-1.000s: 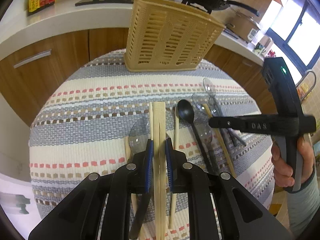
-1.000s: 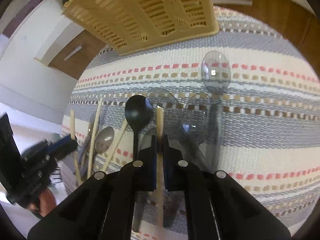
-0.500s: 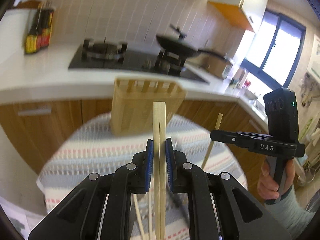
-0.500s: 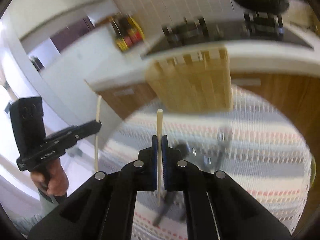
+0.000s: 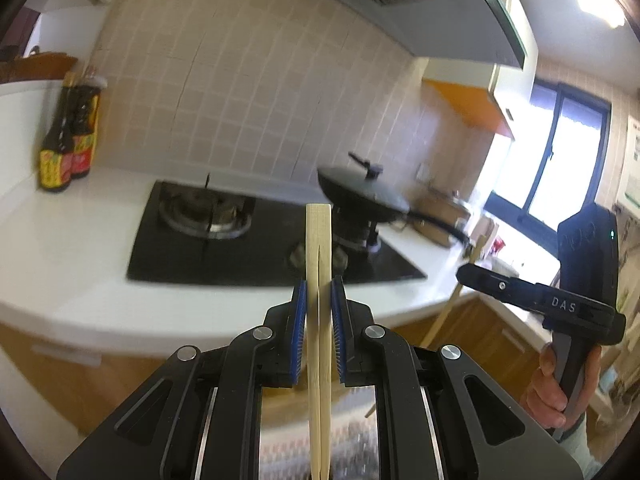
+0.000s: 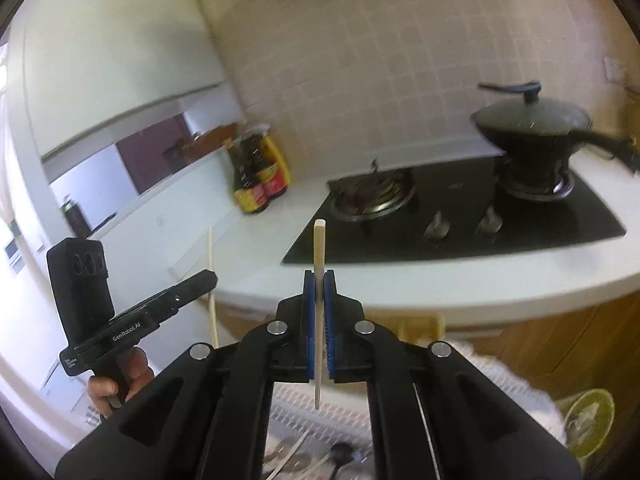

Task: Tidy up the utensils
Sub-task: 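Lift the chopstick with the left tool and drop it into the tan caddy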

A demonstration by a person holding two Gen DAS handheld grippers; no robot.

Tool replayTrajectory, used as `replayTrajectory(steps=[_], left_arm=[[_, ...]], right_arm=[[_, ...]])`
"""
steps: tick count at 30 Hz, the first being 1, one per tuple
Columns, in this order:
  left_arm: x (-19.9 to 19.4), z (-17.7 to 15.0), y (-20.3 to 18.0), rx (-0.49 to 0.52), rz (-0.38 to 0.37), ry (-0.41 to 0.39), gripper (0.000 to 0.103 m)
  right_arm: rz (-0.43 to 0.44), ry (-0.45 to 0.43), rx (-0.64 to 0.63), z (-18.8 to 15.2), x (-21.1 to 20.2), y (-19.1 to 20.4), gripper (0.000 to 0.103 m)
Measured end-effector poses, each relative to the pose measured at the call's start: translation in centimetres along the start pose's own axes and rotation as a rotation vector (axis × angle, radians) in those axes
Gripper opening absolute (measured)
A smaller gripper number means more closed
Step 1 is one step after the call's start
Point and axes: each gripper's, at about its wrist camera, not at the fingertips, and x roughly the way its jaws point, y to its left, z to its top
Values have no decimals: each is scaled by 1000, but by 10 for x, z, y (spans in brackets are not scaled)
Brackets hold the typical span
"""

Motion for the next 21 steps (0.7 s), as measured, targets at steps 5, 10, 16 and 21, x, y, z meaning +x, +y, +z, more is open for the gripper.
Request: replayTrajectory(steps=[5,10,16,21], left_arm=[[28,14,4,24,7,-91,11],[57,4,10,66,72,-166,11],[78,-21,15,124,159,-221,11],[84,-37,17,148,155,-203,11]], right_arm=[[-140,-58,-52,21,6,-19,3],[-205,-68,-89,11,38,-36,3],[-251,-67,-157,-15,70,-41,3],[-236,-43,-163,-28,81,-43,3]])
